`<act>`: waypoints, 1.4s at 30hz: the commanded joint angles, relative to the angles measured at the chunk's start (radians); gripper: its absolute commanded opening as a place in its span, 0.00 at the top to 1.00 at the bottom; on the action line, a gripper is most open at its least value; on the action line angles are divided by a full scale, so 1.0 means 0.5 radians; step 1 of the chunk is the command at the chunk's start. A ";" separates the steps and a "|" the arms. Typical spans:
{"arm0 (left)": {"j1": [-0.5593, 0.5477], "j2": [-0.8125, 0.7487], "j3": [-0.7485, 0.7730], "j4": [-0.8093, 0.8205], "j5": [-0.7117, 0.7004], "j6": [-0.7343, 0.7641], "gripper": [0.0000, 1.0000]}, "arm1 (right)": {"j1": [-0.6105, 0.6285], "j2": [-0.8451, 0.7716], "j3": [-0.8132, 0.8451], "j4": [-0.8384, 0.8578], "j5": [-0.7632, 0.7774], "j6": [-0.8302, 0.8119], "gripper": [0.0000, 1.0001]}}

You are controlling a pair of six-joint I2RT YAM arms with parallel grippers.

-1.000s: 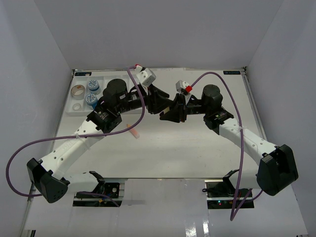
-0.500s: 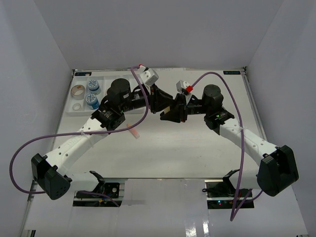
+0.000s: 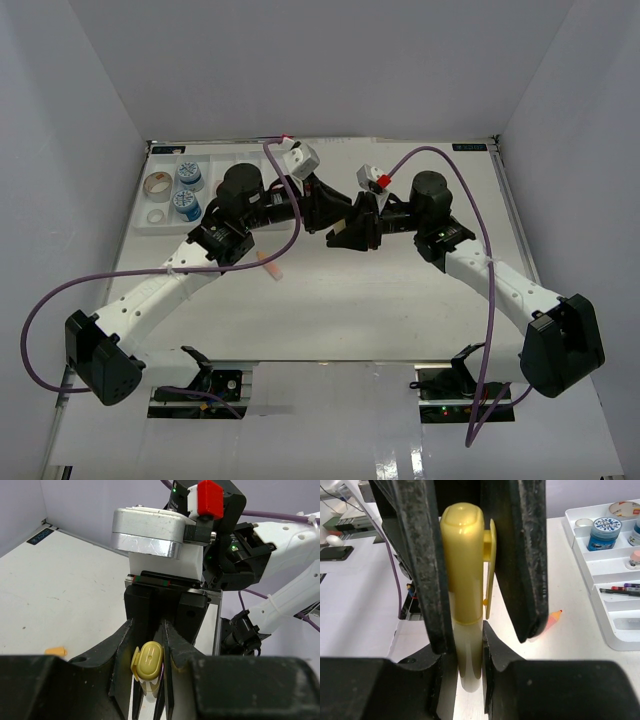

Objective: Sort the stationery into containers
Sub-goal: Close the pen cap on the pen.

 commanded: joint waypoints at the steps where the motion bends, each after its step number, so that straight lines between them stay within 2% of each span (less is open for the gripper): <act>1: -0.008 -0.053 -0.082 -0.024 0.156 -0.020 1.00 | -0.044 -0.043 0.145 0.107 -0.067 0.045 0.92; 20: -0.005 0.045 -0.245 0.065 0.233 -0.183 1.00 | -0.087 -0.003 0.387 0.156 -0.116 0.116 0.92; 28: -0.008 0.061 -0.239 -0.104 0.242 -0.140 1.00 | -0.111 0.022 0.464 0.153 -0.134 0.116 0.92; 42: -0.011 0.073 -0.306 -0.205 0.435 -0.201 1.00 | -0.136 0.068 0.599 0.153 -0.125 0.110 0.92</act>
